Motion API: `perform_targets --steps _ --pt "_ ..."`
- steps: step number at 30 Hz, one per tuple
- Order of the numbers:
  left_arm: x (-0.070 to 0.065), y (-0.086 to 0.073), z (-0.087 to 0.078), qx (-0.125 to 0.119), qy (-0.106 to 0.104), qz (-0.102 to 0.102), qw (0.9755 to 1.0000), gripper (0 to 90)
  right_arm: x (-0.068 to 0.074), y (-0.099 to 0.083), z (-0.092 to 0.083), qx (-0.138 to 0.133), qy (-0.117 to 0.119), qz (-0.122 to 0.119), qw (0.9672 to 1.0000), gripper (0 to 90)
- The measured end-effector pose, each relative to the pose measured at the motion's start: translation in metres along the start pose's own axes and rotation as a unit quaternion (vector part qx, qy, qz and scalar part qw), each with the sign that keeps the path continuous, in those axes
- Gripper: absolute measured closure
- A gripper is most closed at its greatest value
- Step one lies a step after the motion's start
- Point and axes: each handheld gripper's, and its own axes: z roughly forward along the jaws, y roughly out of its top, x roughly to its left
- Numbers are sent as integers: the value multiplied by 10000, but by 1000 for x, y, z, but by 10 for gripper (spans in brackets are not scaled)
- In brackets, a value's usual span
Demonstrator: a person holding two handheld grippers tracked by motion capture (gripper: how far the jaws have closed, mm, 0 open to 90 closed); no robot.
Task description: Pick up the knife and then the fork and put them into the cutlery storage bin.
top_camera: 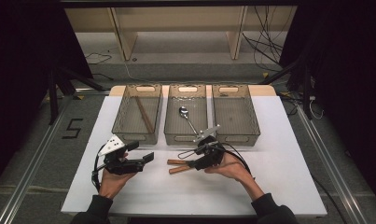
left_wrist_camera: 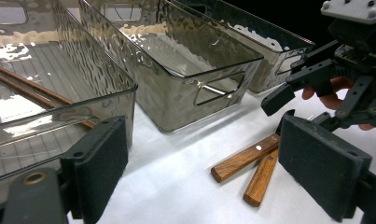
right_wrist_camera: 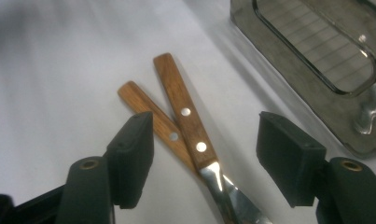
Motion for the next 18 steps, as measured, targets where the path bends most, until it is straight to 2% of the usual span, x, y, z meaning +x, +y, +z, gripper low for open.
perform_targets --steps 9,18 --pt "1 -2 -3 16 0 2 10000 158 1 -2 7 292 -24 -142 9995 523" --pt "1 -3 -1 36 -8 -5 10000 158 3 -3 15 472 -40 -422 9980 642"
